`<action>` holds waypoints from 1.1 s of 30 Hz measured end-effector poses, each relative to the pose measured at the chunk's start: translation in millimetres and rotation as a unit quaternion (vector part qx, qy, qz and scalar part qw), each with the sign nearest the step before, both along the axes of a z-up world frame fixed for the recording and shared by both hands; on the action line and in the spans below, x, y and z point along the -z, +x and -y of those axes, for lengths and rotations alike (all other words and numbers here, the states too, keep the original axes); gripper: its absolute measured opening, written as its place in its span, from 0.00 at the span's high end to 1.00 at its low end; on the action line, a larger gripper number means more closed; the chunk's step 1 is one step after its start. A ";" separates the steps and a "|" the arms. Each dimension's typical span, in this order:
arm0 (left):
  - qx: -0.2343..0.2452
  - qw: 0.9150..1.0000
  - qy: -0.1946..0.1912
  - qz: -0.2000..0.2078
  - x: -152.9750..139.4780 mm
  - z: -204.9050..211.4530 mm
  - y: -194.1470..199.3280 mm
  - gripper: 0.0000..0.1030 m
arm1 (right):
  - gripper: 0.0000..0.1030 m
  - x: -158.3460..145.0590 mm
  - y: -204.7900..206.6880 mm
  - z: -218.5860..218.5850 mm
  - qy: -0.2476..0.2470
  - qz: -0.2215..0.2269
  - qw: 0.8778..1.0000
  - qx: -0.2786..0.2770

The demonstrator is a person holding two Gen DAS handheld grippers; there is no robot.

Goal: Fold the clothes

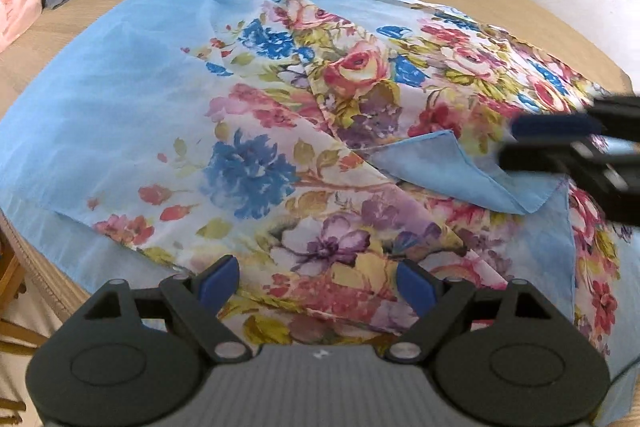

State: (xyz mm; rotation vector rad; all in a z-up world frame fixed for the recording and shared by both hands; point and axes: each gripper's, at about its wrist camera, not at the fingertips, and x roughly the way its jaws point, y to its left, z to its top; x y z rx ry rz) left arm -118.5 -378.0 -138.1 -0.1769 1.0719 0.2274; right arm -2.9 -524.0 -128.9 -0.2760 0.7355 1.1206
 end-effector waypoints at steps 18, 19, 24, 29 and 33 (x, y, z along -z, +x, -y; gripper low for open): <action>0.007 1.000 -0.002 0.023 -6.6 -17.3 -2.6 0.15 | 0.58 29.4 13.8 -73.2 -0.112 0.027 0.980 -0.161; 0.003 1.000 0.001 0.024 -7.2 -21.0 -1.6 0.15 | 0.58 28.3 13.1 -69.9 -0.112 -0.004 0.979 -0.173; -0.014 1.000 0.005 0.025 -6.6 -36.3 2.6 0.15 | 0.58 6.6 -2.3 -36.8 -0.045 -0.089 0.972 -0.211; -0.010 1.000 0.015 0.025 -7.7 -38.9 9.5 0.15 | 0.57 10.7 14.6 -23.0 -0.041 -0.046 0.992 -0.106; 0.011 0.998 0.033 0.043 -15.8 -33.8 20.4 0.15 | 0.55 36.0 46.5 -15.2 -0.030 -0.126 0.992 -0.007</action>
